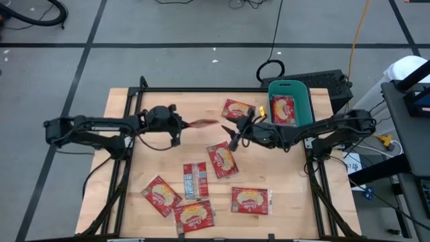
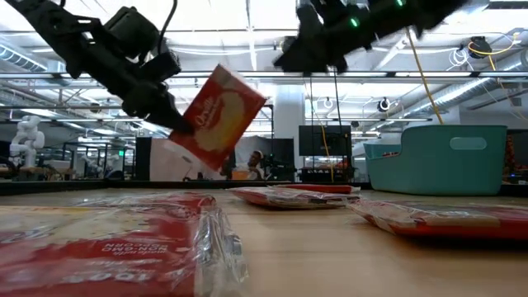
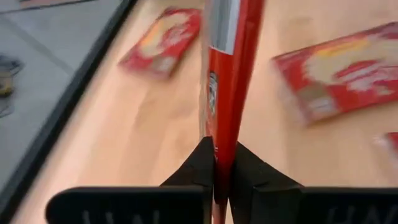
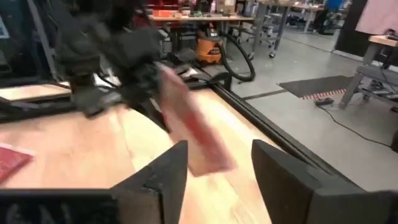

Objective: Sort popcorn bags into baskets
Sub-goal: Put the red popcorn bag into the green bin

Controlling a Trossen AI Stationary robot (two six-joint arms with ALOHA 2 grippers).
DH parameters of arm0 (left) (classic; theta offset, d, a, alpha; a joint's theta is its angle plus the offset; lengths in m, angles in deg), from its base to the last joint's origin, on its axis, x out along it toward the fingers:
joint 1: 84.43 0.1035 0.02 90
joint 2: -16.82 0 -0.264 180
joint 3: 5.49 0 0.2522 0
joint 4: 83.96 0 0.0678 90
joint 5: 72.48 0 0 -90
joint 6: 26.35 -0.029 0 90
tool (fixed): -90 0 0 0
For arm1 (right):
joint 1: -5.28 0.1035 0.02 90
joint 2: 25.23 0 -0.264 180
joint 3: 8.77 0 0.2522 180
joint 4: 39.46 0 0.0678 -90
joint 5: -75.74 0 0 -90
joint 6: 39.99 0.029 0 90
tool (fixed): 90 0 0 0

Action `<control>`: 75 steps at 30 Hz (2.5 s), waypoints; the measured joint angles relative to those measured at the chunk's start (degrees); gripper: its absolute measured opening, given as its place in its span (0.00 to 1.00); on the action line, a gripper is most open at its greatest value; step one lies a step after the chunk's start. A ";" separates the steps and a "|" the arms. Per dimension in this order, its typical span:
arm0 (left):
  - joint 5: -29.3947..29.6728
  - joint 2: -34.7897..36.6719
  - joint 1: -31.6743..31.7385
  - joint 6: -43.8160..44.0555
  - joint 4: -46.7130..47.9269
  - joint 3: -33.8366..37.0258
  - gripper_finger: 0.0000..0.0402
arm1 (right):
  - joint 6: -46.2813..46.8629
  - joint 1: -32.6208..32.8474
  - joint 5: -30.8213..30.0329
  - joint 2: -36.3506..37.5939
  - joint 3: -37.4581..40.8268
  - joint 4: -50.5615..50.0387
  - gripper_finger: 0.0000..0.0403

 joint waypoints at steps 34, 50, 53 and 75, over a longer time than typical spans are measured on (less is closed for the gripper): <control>2.36 3.58 -2.56 -3.57 8.91 -0.02 0.08 | -13.69 -5.81 15.61 -25.49 -36.16 -30.04 0.33; 7.68 3.60 -2.70 3.70 3.40 -0.09 0.29 | 5.00 -4.45 10.32 -19.80 -28.20 -34.09 0.02; 13.65 3.63 -2.71 8.37 -1.76 -0.09 0.42 | 8.79 -3.40 6.11 -16.22 -26.54 -35.40 0.01; 14.23 3.58 -5.42 16.59 -8.26 -0.07 0.51 | 31.01 7.52 -57.39 18.14 7.56 -22.19 0.00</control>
